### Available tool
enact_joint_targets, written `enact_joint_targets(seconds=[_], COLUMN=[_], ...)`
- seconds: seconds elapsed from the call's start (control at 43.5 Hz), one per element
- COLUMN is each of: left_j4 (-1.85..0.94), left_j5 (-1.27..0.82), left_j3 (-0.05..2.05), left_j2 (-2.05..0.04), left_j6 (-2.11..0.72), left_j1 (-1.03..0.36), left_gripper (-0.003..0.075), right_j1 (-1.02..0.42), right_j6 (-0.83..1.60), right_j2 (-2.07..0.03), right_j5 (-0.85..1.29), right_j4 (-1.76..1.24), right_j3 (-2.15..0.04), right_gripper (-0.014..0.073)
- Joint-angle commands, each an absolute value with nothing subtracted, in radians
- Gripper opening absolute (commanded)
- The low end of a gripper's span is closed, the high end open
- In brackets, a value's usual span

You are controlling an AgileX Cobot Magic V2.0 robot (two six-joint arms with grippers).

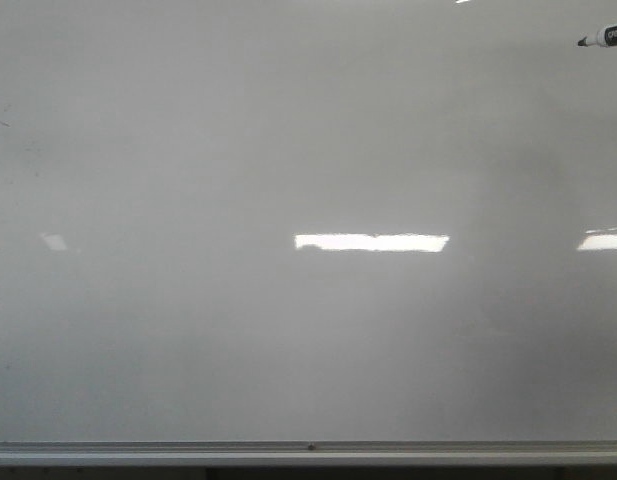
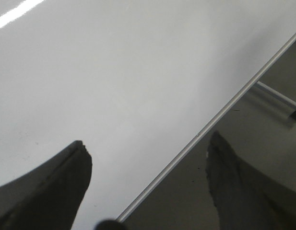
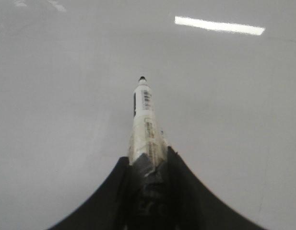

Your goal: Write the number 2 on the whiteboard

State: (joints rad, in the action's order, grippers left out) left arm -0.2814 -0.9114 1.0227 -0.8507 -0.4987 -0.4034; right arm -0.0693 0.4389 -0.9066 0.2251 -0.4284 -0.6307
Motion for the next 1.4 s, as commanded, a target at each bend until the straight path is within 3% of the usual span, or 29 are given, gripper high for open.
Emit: enact_joint_targets(seconds=[0.0,0.184,0.736,0.966,1.379], left_j4=[-0.307,-0.307,-0.307,-0.307,-0.307], left_j5=[-0.838,-0.835,-0.831,-0.83,-0.809], left_j3=[1.047,1.047,1.047,1.047,1.047], left_j2=[-0.844,-0.844,-0.844,-0.844,-0.844], left_j6=[-0.485,-0.485,-0.485,-0.485,-0.485], left_j1=[-0.4,-0.4,-0.4,-0.4,-0.4], left_gripper=[0.0491,0.0491,0.0491,0.0491,0.0491], right_j1=[-0.085,-0.148,-0.134,-0.075,-0.079], right_j6=[0.438,0.506,0.508,0.508,0.508], right_j2=[-0.939,-1.015,-1.232,-1.237,-1.292], right_j5=[0.112,0.109,0.028,0.232,0.247], right_j4=[-0.445,-0.443,-0.394,-0.394,-0.394], right_j3=[-0.665,-0.723,-0.827,-0.809,-0.803], right_gripper=[-0.0067,-0.0067,-0.0067,-0.0067,-0.0067])
